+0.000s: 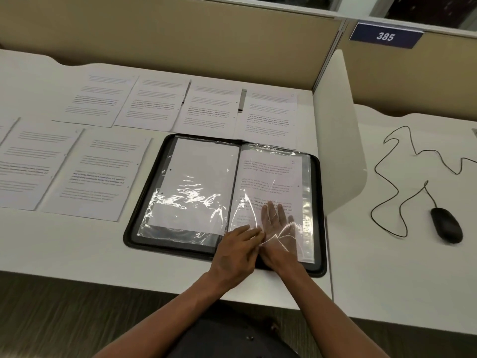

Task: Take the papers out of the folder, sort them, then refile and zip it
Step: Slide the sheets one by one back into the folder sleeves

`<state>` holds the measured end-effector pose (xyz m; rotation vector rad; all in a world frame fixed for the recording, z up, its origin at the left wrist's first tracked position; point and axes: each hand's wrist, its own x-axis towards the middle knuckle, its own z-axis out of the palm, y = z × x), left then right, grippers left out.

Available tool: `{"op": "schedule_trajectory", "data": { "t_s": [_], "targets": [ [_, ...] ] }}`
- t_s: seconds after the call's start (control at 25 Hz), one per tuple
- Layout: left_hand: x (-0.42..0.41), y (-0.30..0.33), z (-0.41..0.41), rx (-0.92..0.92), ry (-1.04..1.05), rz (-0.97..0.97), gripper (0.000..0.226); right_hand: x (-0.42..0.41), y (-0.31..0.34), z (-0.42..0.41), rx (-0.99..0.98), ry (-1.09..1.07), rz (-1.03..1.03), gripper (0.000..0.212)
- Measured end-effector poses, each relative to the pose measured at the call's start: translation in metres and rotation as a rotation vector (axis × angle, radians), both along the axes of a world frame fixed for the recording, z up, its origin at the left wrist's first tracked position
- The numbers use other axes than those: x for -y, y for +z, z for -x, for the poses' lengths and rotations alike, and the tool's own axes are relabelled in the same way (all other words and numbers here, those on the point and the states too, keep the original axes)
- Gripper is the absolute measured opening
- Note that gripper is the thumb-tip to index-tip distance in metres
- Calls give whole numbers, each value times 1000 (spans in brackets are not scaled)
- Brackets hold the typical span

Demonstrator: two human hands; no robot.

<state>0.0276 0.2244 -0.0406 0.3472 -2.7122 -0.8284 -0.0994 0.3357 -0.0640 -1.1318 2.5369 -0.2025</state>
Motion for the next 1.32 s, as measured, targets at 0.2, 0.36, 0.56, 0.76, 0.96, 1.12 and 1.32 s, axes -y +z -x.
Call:
{"op": "schedule_trajectory", "data": {
  "t_s": [0.2,0.36,0.56,0.76,0.96,1.12,1.32],
  "targets": [
    [8,3,2,-63,-22,-14,32,7,-4,-17,-326,-83,170,65],
    [9,0,2,-58,-49,-8,32,10,-12,-5,-248,-76,75,69],
    [17,8,5,-61,-68,-74,33,8,4,-18,-137,-129,169,64],
    [25,10,0,-109,29,-320,29,-37,83,-60,-92,-269,644,17],
    [34,18,-5,-162,108,-600,26,-21,103,-1,434,-1090,717,53],
    [34,32,-19,-140,92,-665,45,25,111,2,664,-1002,897,43],
    [38,62,-32,-167,290,-581,98,85,142,-25,734,-779,994,34]
  ]
}}
